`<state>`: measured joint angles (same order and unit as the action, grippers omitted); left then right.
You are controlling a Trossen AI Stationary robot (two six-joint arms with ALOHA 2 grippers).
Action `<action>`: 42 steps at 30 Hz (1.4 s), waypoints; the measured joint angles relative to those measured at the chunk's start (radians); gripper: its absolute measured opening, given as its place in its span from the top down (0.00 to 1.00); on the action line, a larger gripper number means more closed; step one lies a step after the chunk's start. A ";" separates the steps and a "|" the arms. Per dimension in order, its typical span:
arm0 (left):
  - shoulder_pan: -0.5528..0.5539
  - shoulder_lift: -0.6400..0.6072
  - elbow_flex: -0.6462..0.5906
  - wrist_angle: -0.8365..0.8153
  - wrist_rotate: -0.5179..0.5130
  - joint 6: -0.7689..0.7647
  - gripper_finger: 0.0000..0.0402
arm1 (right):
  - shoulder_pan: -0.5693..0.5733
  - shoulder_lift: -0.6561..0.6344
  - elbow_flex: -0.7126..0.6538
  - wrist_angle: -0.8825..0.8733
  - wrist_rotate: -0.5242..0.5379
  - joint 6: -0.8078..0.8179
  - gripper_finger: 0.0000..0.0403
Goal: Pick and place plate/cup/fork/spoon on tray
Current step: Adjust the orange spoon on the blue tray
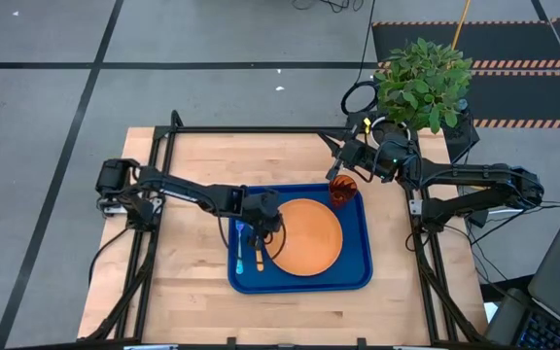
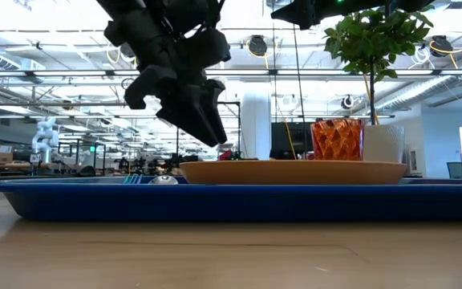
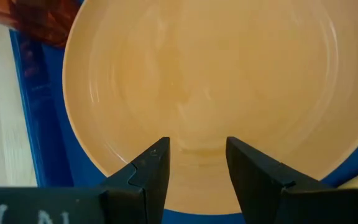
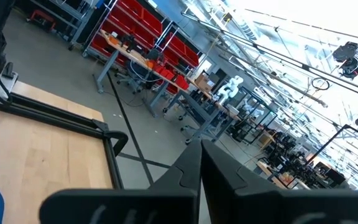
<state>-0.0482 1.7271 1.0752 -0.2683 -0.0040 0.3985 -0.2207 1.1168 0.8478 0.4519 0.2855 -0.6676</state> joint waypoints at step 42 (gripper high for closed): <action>0.139 0.005 -0.108 -0.228 -0.233 -0.158 0.60 | 0.000 0.000 -0.001 -0.008 0.000 -0.003 1.00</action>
<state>0.0907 1.7325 0.9676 -0.4959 -0.2371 0.2407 -0.2211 1.1172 0.8467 0.4442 0.2855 -0.6701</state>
